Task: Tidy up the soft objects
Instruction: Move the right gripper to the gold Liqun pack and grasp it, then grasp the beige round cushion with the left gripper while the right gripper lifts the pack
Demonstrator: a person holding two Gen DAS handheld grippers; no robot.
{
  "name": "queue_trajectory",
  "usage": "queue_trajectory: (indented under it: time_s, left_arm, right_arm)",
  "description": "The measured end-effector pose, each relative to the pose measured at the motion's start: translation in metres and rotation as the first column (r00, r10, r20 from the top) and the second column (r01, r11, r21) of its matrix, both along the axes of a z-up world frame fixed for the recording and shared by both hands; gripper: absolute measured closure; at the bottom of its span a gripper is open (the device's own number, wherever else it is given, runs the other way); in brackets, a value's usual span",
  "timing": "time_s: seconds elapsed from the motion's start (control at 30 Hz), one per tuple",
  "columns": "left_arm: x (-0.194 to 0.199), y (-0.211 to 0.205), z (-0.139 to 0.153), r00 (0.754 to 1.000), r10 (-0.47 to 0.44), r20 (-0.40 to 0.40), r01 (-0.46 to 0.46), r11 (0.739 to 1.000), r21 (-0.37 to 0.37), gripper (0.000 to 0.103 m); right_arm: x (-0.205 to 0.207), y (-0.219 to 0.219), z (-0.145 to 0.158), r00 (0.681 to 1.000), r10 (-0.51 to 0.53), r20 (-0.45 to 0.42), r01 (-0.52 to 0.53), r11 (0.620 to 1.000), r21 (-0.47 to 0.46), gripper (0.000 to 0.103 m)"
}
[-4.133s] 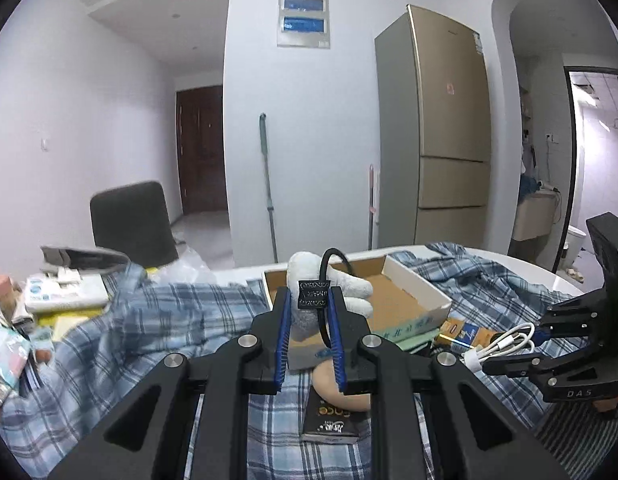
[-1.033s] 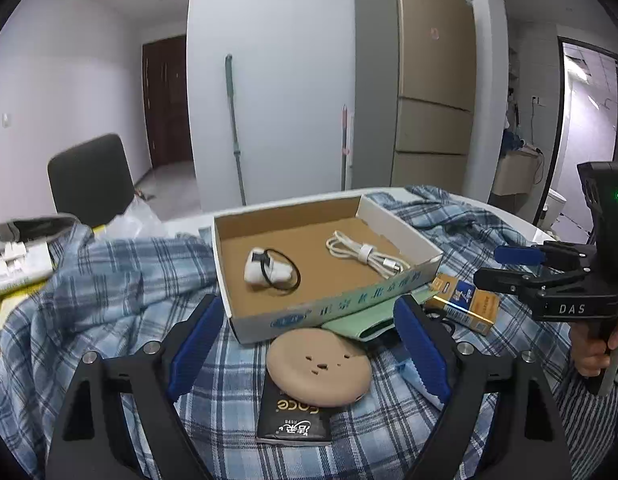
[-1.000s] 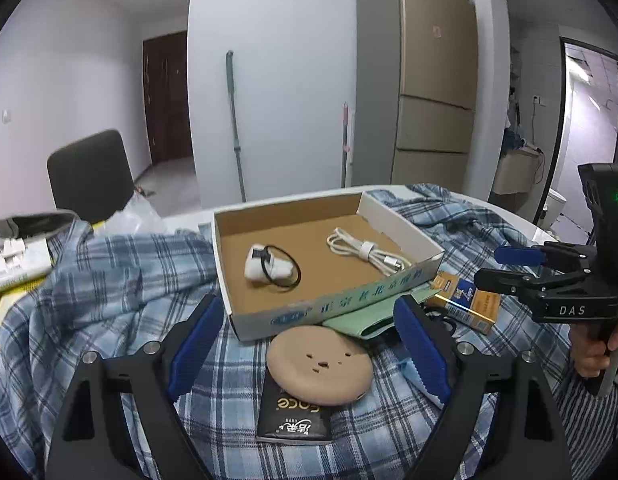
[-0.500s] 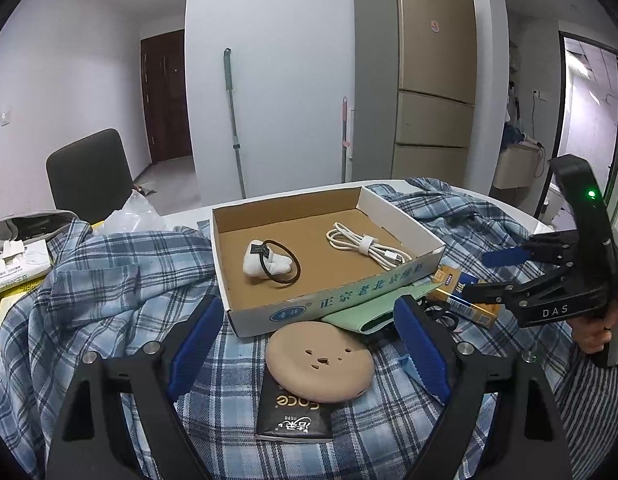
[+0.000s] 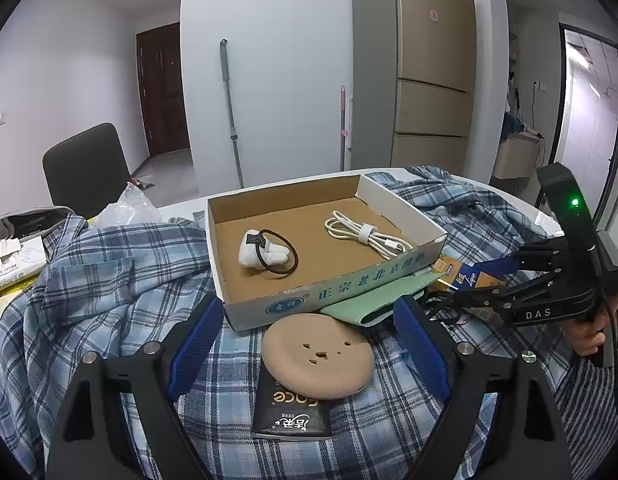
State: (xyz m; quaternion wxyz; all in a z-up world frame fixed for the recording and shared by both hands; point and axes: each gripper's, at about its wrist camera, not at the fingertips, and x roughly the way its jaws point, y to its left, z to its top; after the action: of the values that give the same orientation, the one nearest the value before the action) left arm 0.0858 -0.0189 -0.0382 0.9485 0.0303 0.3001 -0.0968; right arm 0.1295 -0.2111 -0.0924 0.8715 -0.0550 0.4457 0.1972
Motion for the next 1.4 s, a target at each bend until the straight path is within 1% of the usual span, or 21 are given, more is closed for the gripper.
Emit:
queue_trajectory:
  time_s: [0.13,0.23,0.33,0.4,0.5,0.63,0.73,0.9,0.97,1.03,1.13,1.27,1.33,1.4]
  left_arm:
    - [0.002,-0.001,-0.001,1.0,-0.005,-0.013,0.005,1.0,0.004,0.014]
    - [0.002,-0.001,-0.003,0.999,-0.026,-0.036,0.027,0.999,0.04,0.014]
    - [0.004,0.002,-0.004,0.997,-0.039,-0.063,0.041,0.999,0.026,0.014]
    - [0.008,0.0,-0.009,0.992,-0.074,-0.104,0.076,0.997,0.019,0.014]
    - [0.012,-0.004,-0.016,0.982,-0.114,-0.152,0.118,0.993,0.018,0.014]
    - [0.016,-0.014,-0.025,0.973,-0.124,-0.194,0.138,0.989,0.061,0.014]
    - [0.02,-0.019,-0.032,0.967,-0.125,-0.223,0.15,0.984,0.097,0.014]
    - [0.025,-0.022,-0.04,0.963,-0.098,-0.25,0.138,0.979,0.148,0.014]
    - [0.031,-0.021,-0.045,0.956,-0.083,-0.28,0.133,0.977,0.167,0.014]
    - [0.035,-0.02,-0.047,0.954,-0.073,-0.29,0.129,0.975,0.179,0.014]
    - [0.039,-0.02,-0.048,0.954,-0.068,-0.293,0.129,0.972,0.196,0.014]
    - [0.041,-0.027,-0.056,0.947,-0.077,-0.312,0.158,0.957,0.244,0.014]
    - [0.04,-0.027,-0.054,0.955,-0.063,-0.288,0.137,0.96,0.244,0.014]
    - [0.039,-0.025,-0.052,0.958,-0.066,-0.279,0.132,0.965,0.226,0.014]
  right_arm:
    - [-0.004,0.0,0.005,0.999,-0.003,0.035,0.003,1.0,-0.005,0.052]
    - [-0.015,-0.002,0.016,0.993,-0.001,0.117,-0.001,1.0,0.011,0.052]
    - [-0.029,-0.002,0.029,0.976,0.012,0.216,-0.018,1.0,0.025,0.052]
    - [-0.038,0.0,0.036,0.963,0.029,0.269,-0.04,0.999,0.033,0.051]
    - [-0.045,0.004,0.04,0.95,0.052,0.309,-0.063,0.998,0.025,0.051]
    - [-0.044,0.009,0.04,0.949,0.063,0.309,-0.071,0.997,0.015,0.051]
    - [-0.043,0.006,0.04,0.953,0.058,0.299,-0.07,0.997,0.032,0.051]
    - [-0.042,0.004,0.038,0.956,0.055,0.288,-0.068,0.997,0.036,0.051]
    - [-0.043,0.005,0.038,0.956,0.064,0.286,-0.077,0.996,0.035,0.051]
    - [-0.043,0.006,0.038,0.955,0.069,0.288,-0.082,0.996,0.034,0.051]
    - [-0.044,0.006,0.038,0.954,0.072,0.29,-0.086,0.996,0.035,0.051]
    - [-0.043,0.005,0.038,0.956,0.072,0.284,-0.086,0.996,0.038,0.051]
    - [-0.043,0.005,0.037,0.956,0.071,0.284,-0.086,0.996,0.038,0.051]
    - [-0.042,0.005,0.037,0.956,0.071,0.285,-0.085,0.996,0.038,0.051]
